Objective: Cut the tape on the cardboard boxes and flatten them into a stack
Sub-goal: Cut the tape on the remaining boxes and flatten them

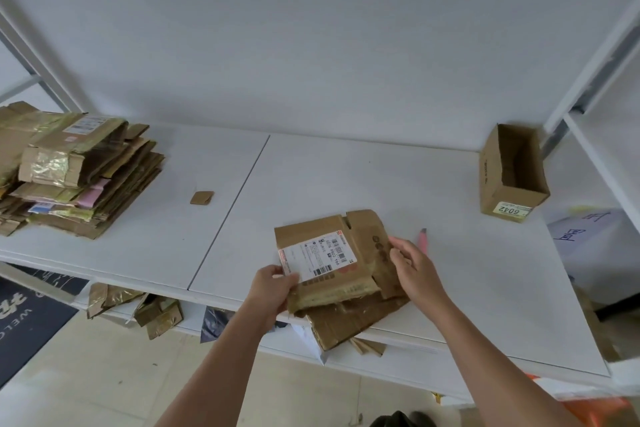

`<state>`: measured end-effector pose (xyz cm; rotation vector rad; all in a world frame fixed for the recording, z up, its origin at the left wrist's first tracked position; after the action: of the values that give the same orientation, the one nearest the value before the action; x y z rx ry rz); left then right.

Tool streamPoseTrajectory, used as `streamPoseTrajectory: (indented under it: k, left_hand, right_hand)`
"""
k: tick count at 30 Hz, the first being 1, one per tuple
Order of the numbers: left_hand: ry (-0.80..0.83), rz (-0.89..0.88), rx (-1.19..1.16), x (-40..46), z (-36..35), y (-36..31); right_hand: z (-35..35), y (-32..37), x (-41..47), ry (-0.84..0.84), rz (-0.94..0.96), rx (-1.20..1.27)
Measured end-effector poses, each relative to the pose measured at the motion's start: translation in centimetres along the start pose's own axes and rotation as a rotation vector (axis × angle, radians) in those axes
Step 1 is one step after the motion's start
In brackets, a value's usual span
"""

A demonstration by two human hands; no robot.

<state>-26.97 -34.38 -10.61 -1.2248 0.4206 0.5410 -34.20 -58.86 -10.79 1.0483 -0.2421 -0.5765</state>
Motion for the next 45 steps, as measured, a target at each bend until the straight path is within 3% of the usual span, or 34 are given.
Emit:
streamPoseTrajectory:
  k: [6,11,15,19,24,28,31,34,36,39,45]
  left_hand:
    - [-0.087,0.078,0.063,0.1,-1.4,0.8]
    - [-0.035,0.074,0.226,-0.9,-1.4,0.3]
    - [-0.052,0.092,0.109,-0.6,-1.3,0.9]
    - [-0.226,-0.078,0.141,0.0,-0.3,-0.1]
    - [-0.276,-0.241,0.168,2.1,1.3,-2.1]
    - [-0.254,-0.396,0.339,2.0,0.8,-0.5]
    - [-0.214,-0.586,0.653,2.1,-0.8,0.3]
    - [-0.137,-0.626,0.679,2.3,-1.4,1.0]
    - [-0.136,-0.666,0.748,2.7,-1.4,2.2]
    - [-0.201,-0.756,0.93,3.0,-1.6,3.8]
    - [-0.243,-0.724,1.009,3.4,-2.0,4.3]
  right_hand:
    - [1.2,-2.2,0.8,-0.038,0.007,-0.179]
    - [0.0,-2.0,0.9,0.009,-0.012,-0.243]
    - [-0.8,-1.9,1.4,0.031,-0.04,-0.268]
    - [-2.0,-1.2,0.6,0.121,-0.068,-0.218]
    - [-4.3,-0.1,-0.2,0.07,-0.049,-0.125]
    - [-5.3,1.2,-0.8,0.094,-0.046,-0.39]
    - [-5.7,2.4,0.1,0.169,0.143,-0.535]
    - [-6.9,2.5,1.5,0.297,0.195,-0.466]
    - [-8.0,1.5,2.0,0.32,0.21,-0.55]
    - [-9.2,-0.1,1.5,0.234,0.329,-0.745]
    - [-9.8,-1.1,1.4,0.134,0.4,-0.785]
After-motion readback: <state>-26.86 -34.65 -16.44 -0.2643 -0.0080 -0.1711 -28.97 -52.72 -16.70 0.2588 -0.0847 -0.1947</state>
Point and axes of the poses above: each hand's wrist, its own x-axis towards the middle knuckle, its own z-axis out of the back of the hand, y = z × x, the point moved 1 cm from there along x, towards the middle knuckle, and after that the axes turned 12 degrees about -y, right-handed, at the moved point
